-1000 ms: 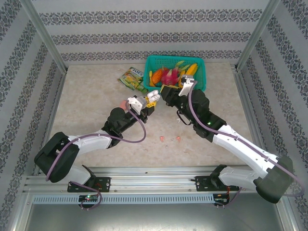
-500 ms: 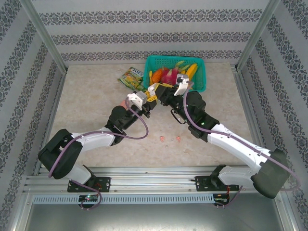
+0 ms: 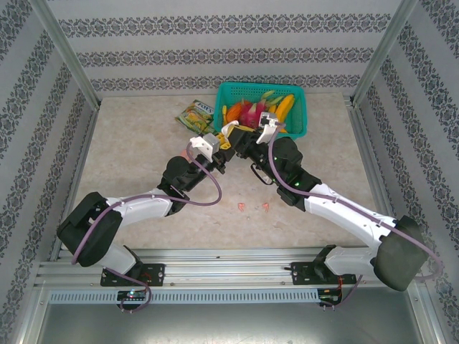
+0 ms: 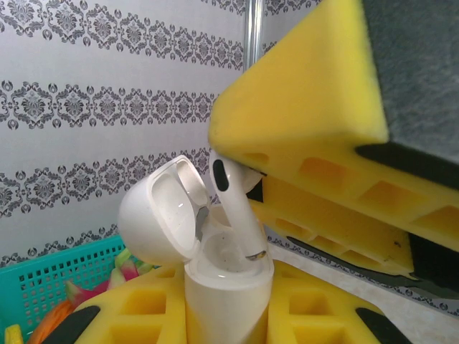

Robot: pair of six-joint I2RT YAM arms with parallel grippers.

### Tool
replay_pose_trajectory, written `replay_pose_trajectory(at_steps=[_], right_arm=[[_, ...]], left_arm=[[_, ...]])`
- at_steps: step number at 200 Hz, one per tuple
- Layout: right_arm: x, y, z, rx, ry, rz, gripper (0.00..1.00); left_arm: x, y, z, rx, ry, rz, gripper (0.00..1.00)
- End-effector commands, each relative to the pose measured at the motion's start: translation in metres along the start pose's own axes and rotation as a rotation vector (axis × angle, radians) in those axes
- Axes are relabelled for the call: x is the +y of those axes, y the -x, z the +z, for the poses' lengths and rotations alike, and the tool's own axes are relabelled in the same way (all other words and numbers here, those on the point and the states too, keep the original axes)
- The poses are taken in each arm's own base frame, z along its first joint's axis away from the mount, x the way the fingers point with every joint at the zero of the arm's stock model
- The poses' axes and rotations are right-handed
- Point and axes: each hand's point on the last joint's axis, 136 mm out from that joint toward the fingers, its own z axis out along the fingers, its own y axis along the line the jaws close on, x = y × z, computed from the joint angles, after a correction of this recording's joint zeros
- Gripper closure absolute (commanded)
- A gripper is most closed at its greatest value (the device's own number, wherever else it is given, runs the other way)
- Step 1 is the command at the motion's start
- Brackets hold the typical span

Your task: Insert the wireless bluetooth earbuds into the charging case

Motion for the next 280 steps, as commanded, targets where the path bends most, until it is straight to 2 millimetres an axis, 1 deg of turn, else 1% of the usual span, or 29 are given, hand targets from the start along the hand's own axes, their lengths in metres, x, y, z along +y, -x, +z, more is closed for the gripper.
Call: replay_pose_trajectory(at_steps=[1, 91, 156, 209, 262, 280], right_arm=[[0.006, -0.007, 0.003, 0.007, 0.038, 0.016, 0.74], [-0.005, -0.02, 0.005, 0.037, 0.012, -0.003, 0.75], [-0.013, -0.039, 0.0, 0.081, -0.003, -0.057, 0.76], [-0.02, -0.052, -0.003, 0.113, -0.029, -0.129, 0.76], [-0.026, -0.054, -0.007, 0.12, -0.057, -0.151, 0.74], [-0.027, -0.053, -0.008, 0.117, -0.068, -0.15, 0.67]], left_arm=[[-0.012, 0.027, 0.005, -0.08, -0.042, -0.016, 1.0], [-0.014, 0.031, 0.007, -0.082, -0.044, -0.023, 1.0], [-0.013, 0.034, 0.009, -0.087, -0.035, -0.033, 1.0], [-0.012, 0.04, 0.009, -0.098, -0.033, -0.033, 1.0], [-0.013, 0.041, 0.01, -0.096, -0.036, -0.033, 1.0], [-0.014, 0.042, 0.01, -0.098, -0.039, -0.034, 1.0]])
